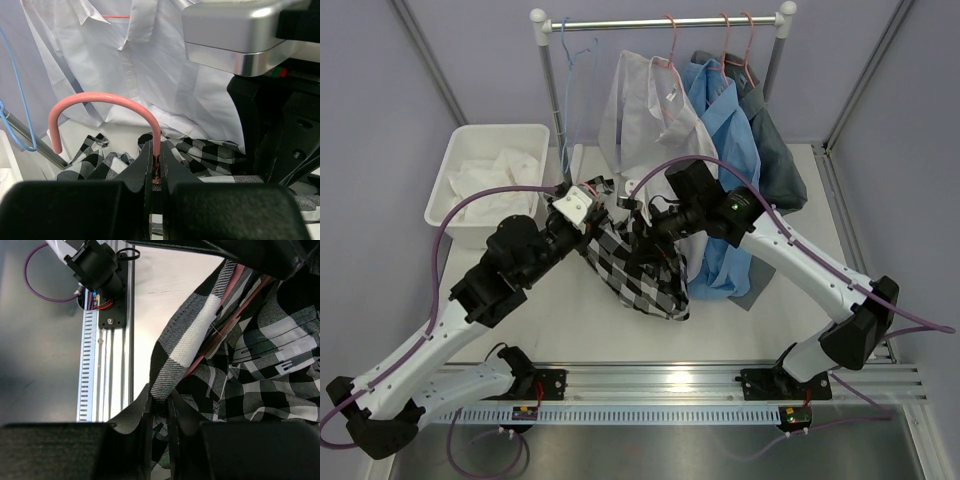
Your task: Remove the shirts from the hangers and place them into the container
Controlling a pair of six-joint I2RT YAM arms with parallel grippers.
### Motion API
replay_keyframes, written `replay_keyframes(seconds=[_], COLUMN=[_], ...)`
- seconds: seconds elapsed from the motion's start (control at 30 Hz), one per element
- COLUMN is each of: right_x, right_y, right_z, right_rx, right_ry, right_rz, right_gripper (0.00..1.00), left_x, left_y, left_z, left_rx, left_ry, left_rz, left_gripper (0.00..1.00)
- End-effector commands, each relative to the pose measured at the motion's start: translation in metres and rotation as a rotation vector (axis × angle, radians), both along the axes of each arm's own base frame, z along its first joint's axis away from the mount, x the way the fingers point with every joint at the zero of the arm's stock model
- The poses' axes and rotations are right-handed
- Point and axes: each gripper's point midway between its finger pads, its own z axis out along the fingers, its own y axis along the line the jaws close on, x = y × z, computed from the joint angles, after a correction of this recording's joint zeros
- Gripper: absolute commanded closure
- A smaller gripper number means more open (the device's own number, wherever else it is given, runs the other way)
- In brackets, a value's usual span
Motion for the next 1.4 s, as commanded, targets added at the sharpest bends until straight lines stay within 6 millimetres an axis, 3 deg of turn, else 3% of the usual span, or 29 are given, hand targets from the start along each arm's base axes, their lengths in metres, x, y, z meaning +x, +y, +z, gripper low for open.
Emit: replay_keyframes(seconds=[0.0,0.3,0.57,0.73,0.97,1.13,1.37], right_x=[0.000,-0.010,-0.017,-0.016,-0.015,-0.015,-0.020], right_y=[-0.012,-0.018,-0.014,-0.016,-0.014,-0.019,-0.040], right_z=[0.016,0.027,0.025,0.028,0.025,0.021,0.020], right_rx=[0.013,0.032,0.044,0.045,0.034,0.004,-0.051], right_ry=[-0.054,-0.048,-0.004,-0.022,-0.004,0.015,-0.003], right_rz=[-0.025,-0.019,0.016,0.003,0.001,-0.033,-0.151], right_gripper=[0.86,0.85,0.66,0.64,0.87,0.96,1.00], left_x=[0.006,0.012,0.015,0.015,0.015,0.028,0.055], left_y=[0.009,0.006,-0.002,-0.001,0.002,0.015,0.070], left_z=[0.024,0.024,0.030,0.029,0.032,0.036,0.041], left_rx=[-0.027,-0.026,-0.046,-0.042,-0.048,-0.053,-0.066], left_ry=[-0.076,-0.059,-0.051,-0.055,-0.061,-0.063,-0.049], left_rz=[0.050,0.065,0.051,0.052,0.066,0.173,0.557], left_gripper=[1.00,1.00,1.00,1.00,1.00,1.00,1.00])
